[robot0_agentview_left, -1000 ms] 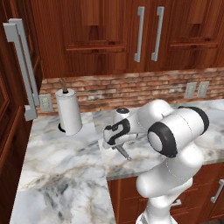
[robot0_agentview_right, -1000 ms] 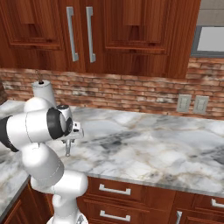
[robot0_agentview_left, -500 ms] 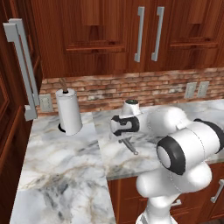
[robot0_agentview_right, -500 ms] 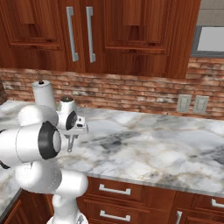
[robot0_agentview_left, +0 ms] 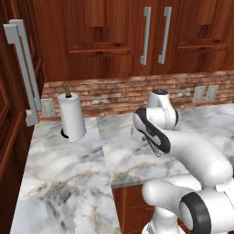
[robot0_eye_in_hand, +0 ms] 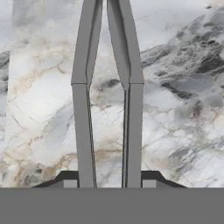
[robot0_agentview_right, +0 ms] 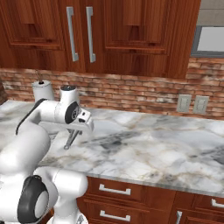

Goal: Pick up the tongs from the counter and place them near the plate next to the oven.

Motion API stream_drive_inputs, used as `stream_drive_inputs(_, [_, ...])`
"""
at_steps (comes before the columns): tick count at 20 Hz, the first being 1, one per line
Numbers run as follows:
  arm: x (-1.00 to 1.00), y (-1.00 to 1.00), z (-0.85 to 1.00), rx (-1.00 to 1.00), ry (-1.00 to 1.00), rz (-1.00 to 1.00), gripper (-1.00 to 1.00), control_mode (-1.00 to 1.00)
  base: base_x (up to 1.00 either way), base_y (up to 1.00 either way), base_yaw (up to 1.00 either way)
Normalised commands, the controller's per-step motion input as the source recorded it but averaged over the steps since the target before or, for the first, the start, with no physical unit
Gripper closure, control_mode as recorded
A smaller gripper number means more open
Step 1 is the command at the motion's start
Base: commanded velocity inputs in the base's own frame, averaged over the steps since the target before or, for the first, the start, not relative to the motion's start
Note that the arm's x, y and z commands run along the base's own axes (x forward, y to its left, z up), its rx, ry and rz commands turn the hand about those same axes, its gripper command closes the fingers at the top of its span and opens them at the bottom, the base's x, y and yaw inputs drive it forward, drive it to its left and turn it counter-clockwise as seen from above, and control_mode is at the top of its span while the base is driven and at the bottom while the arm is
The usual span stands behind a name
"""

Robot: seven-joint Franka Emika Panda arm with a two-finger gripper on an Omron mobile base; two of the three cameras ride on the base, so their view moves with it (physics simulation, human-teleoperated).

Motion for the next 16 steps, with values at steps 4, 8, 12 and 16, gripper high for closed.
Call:
stream_drive_inputs(4, [-0.76,-0.62,0.39,-0.01,0.04,-0.23,1.0,-1.0,0.0,0.0,0.0])
stream_drive_inputs(8, [-0.61,-0.5,0.03,-0.03,0.06,-0.2,1.0,-1.0,0.0,0.0,0.0])
stream_drive_inputs(12, [-0.52,-0.47,0.0,0.0,0.01,-0.19,1.0,-1.0,0.0,0.0,0.0])
stream_drive_inputs(16, [-0.42,-0.46,0.0,0.0,0.0,-0.17,1.0,-1.0,0.0,0.0,0.0])
